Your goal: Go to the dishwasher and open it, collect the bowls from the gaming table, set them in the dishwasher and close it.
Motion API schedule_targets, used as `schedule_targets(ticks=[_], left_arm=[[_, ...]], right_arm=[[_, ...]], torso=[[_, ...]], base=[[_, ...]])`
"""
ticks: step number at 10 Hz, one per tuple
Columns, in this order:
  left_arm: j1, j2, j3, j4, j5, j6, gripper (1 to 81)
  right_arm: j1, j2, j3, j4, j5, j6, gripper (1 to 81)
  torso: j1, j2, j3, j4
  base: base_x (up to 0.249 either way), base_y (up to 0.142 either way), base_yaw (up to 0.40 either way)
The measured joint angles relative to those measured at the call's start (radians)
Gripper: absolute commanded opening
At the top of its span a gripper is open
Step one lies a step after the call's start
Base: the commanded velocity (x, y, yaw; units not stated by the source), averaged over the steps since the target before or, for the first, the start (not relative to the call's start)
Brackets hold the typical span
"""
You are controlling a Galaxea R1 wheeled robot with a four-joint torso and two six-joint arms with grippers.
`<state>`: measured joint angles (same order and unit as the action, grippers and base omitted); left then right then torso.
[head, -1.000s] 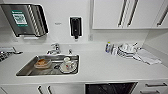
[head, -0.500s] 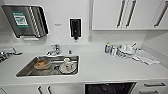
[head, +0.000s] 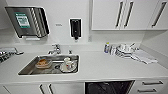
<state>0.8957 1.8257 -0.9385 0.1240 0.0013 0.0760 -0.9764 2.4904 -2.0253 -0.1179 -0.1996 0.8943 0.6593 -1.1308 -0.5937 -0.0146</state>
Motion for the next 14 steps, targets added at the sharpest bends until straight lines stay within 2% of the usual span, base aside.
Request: schedule_targets(ticks=[2, 7, 11, 14], left_arm=[[-0.002, 0.006, 0.0, 0.0, 0.0, 0.0, 81.1], [0.001, 0.015, -0.001, 0.0, 0.013, 0.0, 81.1], [0.02, 0.042, -0.001, 0.0, 0.022, 0.002, 81.1], [0.021, 0.06, -0.005, 0.001, 0.022, 0.003, 81.1]], right_arm=[[-0.012, 0.025, -0.044, -0.002, 0.024, 0.001, 81.1], [-0.012, 0.096, -0.157, 0.017, 0.039, 0.056, 81.1], [-0.024, 0.193, -0.318, 0.055, 0.075, 0.057, 81.1], [-0.016, 0.235, -0.38, 0.054, 0.11, 0.037, 81.1]], torso=[[0.001, 0.0, 0.0, 0.0], [0.003, 0.001, -0.001, 0.0], [0.005, 0.001, -0.002, 0.0], [0.006, 0.002, -0.003, 0.0]], base=[[-0.074, 0.0, 0.0], [-0.085, 0.0, 0.0], [-0.093, 0.0, 0.0], [-0.093, 0.0, 0.0]])
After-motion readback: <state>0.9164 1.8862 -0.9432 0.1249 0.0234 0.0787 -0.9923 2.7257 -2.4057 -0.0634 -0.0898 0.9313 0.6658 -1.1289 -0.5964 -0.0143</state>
